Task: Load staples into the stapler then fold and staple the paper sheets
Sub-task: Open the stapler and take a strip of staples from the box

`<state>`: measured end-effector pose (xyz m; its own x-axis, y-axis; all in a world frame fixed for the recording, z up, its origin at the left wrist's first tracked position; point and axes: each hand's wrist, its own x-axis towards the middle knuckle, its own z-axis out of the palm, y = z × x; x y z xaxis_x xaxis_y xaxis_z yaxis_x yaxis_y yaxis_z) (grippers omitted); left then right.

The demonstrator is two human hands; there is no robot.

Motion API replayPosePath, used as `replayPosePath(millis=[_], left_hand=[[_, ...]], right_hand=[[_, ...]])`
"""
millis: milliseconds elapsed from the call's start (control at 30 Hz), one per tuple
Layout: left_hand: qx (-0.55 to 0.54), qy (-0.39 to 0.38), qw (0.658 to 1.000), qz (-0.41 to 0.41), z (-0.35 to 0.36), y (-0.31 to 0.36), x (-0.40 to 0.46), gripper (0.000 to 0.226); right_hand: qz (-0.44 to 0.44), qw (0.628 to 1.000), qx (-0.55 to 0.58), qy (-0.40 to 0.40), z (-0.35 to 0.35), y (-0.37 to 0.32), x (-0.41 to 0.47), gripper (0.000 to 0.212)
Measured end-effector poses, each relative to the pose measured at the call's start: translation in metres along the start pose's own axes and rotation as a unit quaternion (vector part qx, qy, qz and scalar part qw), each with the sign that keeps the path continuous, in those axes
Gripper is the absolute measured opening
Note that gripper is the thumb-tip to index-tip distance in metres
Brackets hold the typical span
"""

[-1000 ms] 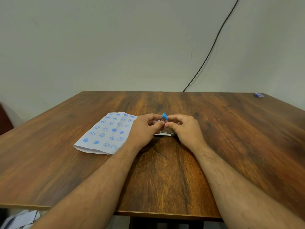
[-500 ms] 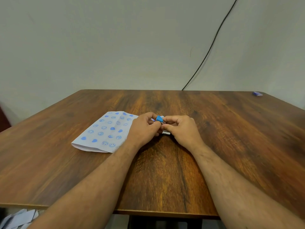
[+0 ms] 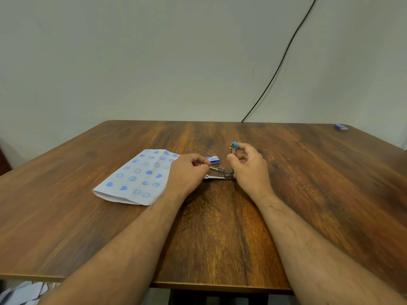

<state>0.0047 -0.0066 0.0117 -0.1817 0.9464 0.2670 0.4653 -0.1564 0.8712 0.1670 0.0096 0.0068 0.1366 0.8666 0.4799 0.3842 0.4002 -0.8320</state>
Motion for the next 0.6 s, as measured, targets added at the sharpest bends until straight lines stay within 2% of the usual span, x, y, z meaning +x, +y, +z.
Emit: replayPosePath(millis=[133,333,600], left_hand=[[0.028,0.001,1.000,0.002,-0.0016,0.0013,-0.0002,0.013],[0.040,0.009,0.999,-0.003,-0.0031,0.0003,0.0016,0.014],[0.064,0.003,0.998,-0.013,-0.0023,0.0013,0.0039,0.017]], right_hand=[[0.045,0.997,0.047,0.040,-0.0021,0.0012,0.0018,0.047],[0.097,0.992,0.038,0.065,-0.0029,-0.0009,0.0038,0.032],[0.182,0.974,-0.005,0.139,-0.0017,0.0027,0.0066,0.041]])
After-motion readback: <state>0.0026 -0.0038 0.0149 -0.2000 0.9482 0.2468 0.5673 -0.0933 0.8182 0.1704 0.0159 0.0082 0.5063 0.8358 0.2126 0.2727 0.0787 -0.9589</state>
